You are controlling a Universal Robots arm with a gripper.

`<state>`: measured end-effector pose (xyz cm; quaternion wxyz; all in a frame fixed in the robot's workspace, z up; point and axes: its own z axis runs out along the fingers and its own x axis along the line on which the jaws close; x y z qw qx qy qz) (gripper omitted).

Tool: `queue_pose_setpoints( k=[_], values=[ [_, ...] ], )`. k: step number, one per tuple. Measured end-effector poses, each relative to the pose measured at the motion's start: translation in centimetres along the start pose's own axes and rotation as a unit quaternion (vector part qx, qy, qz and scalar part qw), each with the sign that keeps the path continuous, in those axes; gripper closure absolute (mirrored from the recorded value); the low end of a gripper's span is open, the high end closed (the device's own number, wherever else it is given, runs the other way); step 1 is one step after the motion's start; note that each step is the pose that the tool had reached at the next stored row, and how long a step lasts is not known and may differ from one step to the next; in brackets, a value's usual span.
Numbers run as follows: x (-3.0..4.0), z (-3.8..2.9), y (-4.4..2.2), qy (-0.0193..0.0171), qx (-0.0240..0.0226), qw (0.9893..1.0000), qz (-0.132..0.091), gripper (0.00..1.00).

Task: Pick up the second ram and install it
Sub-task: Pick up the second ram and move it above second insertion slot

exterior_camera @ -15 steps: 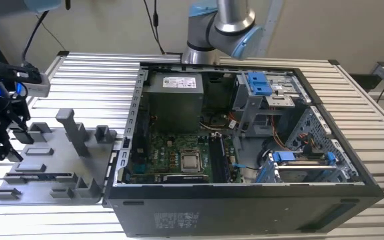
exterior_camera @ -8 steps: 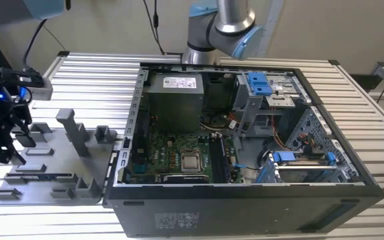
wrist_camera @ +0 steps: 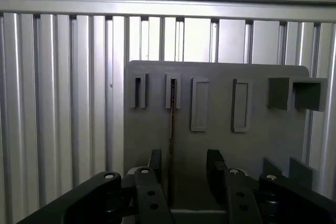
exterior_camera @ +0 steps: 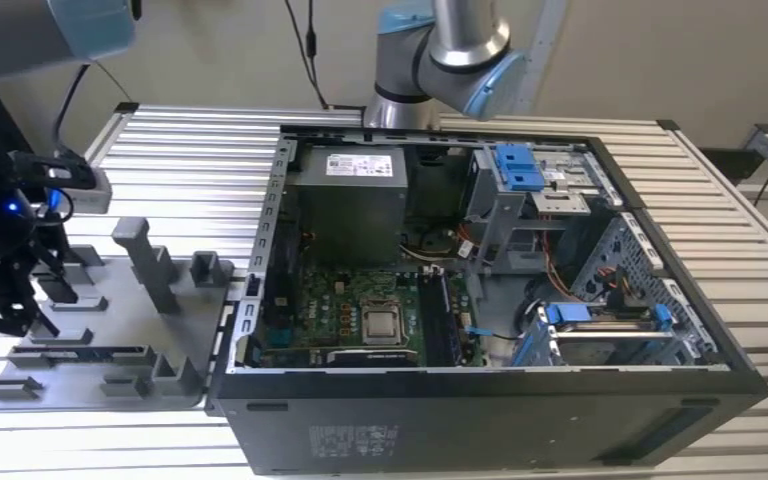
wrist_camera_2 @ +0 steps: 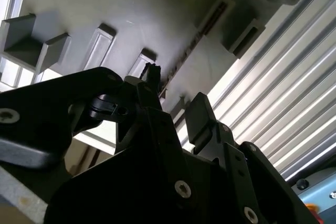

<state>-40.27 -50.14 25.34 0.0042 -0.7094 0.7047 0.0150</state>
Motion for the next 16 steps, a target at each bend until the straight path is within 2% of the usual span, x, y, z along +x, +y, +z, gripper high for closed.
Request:
queue_pose_setpoints(
  k=[16],
  values=[
    [0.07, 2.56, -0.04, 0.0, 0.0013, 1.0, 0.0, 0.52]
  ],
)
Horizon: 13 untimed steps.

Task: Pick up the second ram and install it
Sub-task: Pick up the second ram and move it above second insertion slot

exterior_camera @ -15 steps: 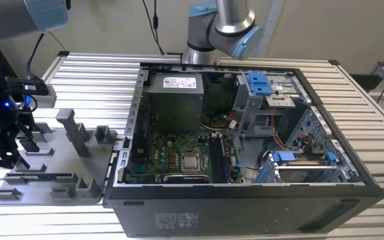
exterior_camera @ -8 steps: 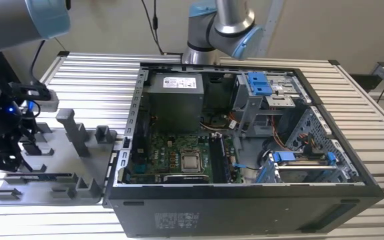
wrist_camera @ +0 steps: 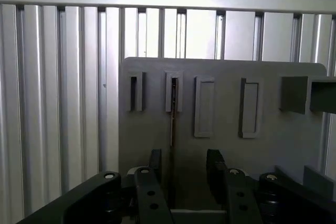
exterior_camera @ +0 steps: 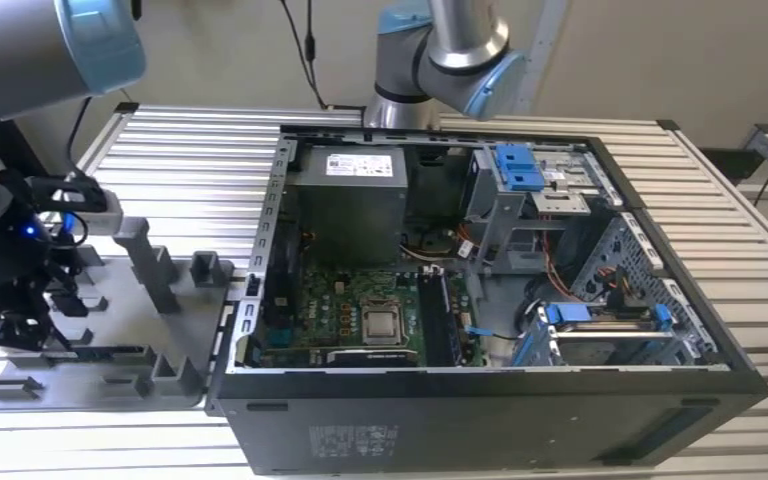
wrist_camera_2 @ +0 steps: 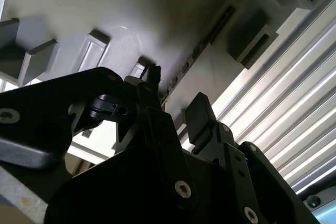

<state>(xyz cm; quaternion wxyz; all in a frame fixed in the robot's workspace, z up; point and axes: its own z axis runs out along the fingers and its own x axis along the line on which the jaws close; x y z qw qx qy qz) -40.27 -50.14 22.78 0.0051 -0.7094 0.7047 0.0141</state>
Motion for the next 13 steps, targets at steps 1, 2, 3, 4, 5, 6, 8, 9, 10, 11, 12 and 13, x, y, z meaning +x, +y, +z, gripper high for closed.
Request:
queue_pose_setpoints(
  k=[1, 2, 3, 4, 5, 6, 8, 9, 10, 11, 12, 13],
  values=[
    [0.0, 0.15, 0.0, 0.0001, 0.0, 1.0, 0.0, 0.52],
    [0.01, 0.33, 0.0, 0.0, 0.0, 1.0, 0.0, 0.52],
    [0.01, 0.5, 0.0, 0.0, 0.0, 1.0, 0.0, 0.52],
    [0.02, 0.67, 0.01, 0.0001, 0.0, 1.0, -0.001, 0.52],
    [0.03, 0.78, 0.08, 0.0, 0.0, 1.0, -0.002, 0.52],
    [0.05, 0.9, 0.16, -0.0001, 0.0001, 1.0, -0.003, 0.52],
    [0.08, 1.21, 0.39, -0.0003, 0.0004, 1.0, -0.006, 0.52],
    [0.08, 1.35, 0.51, -0.0002, 0.0004, 1.0, -0.008, 0.52],
    [0.08, 1.51, 0.59, -0.0003, 0.0005, 1.0, -0.009, 0.52],
    [0.09, 1.64, 0.59, -0.0002, 0.0005, 0.9999, -0.011, 0.52],
    [0.11, 1.75, 0.6, -0.0002, 0.0003, 0.9999, -0.013, 0.52],
    [0.13, 1.87, 0.6, -0.0001, 0.0003, 0.9999, -0.014, 0.52]
  ],
)
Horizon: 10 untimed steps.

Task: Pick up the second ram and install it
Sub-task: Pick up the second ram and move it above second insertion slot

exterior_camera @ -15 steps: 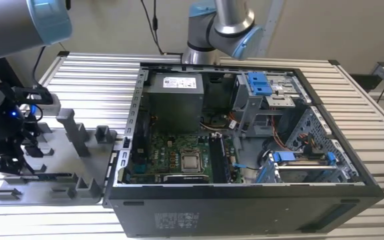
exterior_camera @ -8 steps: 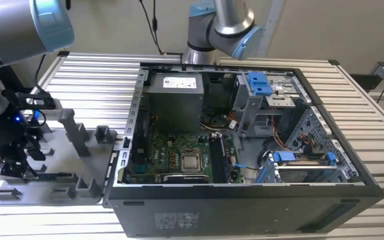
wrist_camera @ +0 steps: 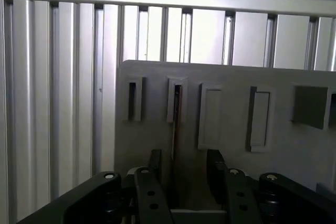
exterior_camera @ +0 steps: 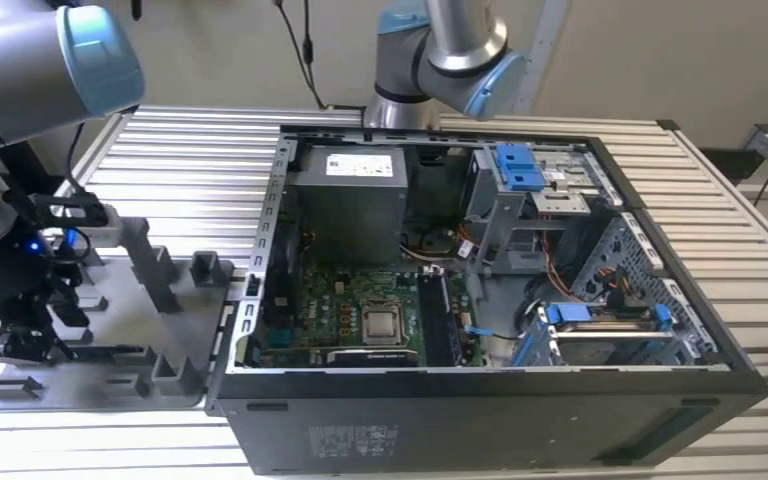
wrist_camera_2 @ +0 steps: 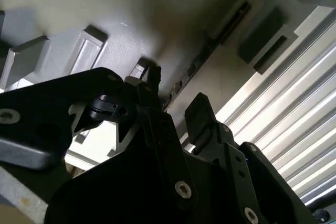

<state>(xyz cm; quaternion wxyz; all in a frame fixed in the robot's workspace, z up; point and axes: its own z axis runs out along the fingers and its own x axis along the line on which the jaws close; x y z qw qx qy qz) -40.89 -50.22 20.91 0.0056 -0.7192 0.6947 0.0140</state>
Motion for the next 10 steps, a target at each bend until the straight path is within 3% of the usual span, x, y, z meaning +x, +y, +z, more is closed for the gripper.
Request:
queue_pose_setpoints(
  k=[10],
  values=[
    [0.7, 1.27, 0.01, 0.0001, -0.0002, 1.0, -0.009, 0.52]
  ],
)
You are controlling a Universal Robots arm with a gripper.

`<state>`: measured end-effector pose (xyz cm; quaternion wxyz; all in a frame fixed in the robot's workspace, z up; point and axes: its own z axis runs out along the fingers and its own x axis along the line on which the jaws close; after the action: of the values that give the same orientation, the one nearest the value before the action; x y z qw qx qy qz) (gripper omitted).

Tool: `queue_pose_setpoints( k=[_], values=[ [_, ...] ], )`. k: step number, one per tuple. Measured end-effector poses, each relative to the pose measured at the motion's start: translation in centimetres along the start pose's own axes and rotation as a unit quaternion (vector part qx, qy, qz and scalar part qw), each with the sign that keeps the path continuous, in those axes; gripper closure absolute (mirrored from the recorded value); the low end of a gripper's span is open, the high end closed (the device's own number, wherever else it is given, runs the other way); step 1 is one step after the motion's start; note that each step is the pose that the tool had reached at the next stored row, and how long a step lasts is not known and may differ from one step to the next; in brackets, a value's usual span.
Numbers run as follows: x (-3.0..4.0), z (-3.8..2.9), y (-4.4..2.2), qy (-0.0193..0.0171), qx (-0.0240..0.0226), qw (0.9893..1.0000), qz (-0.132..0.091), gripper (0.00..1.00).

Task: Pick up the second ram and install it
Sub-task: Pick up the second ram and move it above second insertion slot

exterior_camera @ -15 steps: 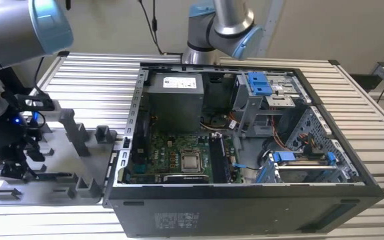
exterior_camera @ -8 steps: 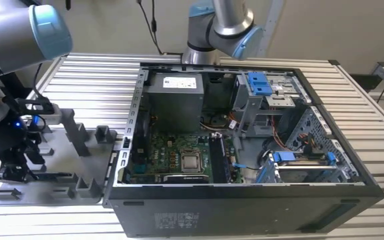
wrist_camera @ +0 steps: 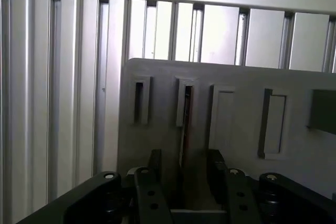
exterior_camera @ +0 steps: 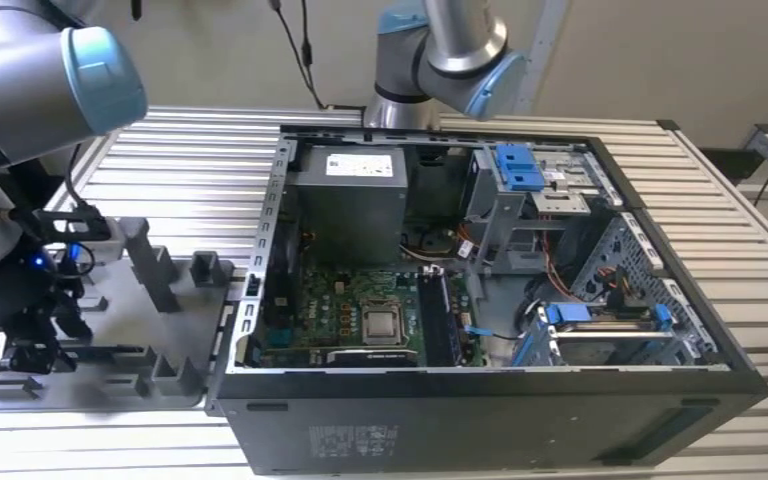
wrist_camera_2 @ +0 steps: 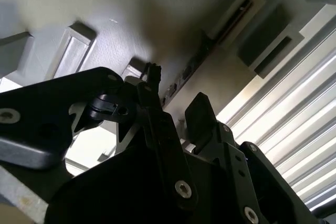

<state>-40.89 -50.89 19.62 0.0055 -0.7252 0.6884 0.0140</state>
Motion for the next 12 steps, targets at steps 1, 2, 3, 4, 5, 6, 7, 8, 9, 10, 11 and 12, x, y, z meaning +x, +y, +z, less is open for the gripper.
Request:
queue_pose_setpoints(
  k=[1, 2, 3, 4, 5, 6, 7, 8, 9, 10, 11, 12],
  values=[
    [0.03, 0.11, 0.0, 0.0, 0.0, 1.0, -0.001, 0.52],
    [0.04, 0.19, 0.0, 0.0, 0.0, 1.0, -0.001, 0.52],
    [0.04, 0.21, 0.0, 0.0, -0.0001, 1.0, -0.001, 0.52],
    [0.04, 0.2, 0.0, 0.0, -0.0001, 1.0, -0.001, 0.52],
    [0.05, 0.2, 0.0, 0.0001, -0.0001, 1.0, -0.001, 0.52],
    [0.05, 0.2, 0.0, 0.0001, -0.0001, 1.0, -0.001, 0.52],
    [0.05, 0.2, 0.0, 0.0001, -0.0002, 1.0, -0.001, 0.52],
    [0.05, 0.21, 0.0, 0.0001, -0.0001, 1.0, -0.001, 0.52],
    [0.05, 0.21, 0.0, 0.0, -0.0001, 1.0, -0.001, 0.52],
    [0.05, 0.21, 0.0, 0.0, -0.0001, 1.0, -0.001, 0.54],
    [0.05, 0.21, 0.0, 0.0001, -0.0002, 1.0, -0.001, 0.54],
    [0.05, 0.21, 0.0, 0.0001, -0.0002, 1.0, -0.001, 0.6]
  ],
)
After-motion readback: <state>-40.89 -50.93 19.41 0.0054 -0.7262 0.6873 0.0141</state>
